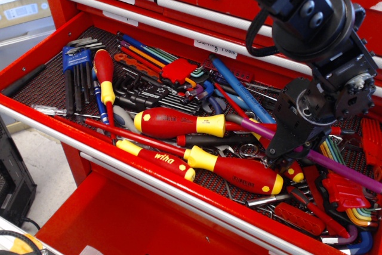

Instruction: Pick up violet Allen key

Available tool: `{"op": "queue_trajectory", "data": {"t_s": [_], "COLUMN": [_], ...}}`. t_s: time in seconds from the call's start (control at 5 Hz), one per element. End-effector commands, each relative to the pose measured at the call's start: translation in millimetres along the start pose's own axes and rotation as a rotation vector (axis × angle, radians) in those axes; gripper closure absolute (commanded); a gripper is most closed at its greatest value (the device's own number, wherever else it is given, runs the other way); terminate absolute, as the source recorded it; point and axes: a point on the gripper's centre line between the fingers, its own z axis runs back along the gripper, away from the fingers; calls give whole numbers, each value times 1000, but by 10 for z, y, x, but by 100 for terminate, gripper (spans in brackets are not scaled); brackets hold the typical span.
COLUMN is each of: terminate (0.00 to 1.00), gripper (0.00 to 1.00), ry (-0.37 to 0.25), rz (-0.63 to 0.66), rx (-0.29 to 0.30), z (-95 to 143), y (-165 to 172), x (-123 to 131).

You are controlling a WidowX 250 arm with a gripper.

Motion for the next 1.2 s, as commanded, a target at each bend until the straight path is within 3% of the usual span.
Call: {"op": "queue_trajectory", "data": {"t_s": [0.0, 0.4, 0.6, 0.8, 1.0], "terminate": [0, 0, 0, 0, 0], "gripper": [100, 100, 100, 100, 100], "ry": [-8, -127, -238, -334, -339], "rz": [-18, -53, -70, -103, -122], "rx": [26, 88, 102, 99, 56], "z": [313, 631, 849, 1107, 1394], "y": [-159, -164, -148, -166, -241], "x": [37, 124, 281, 567, 856]}}
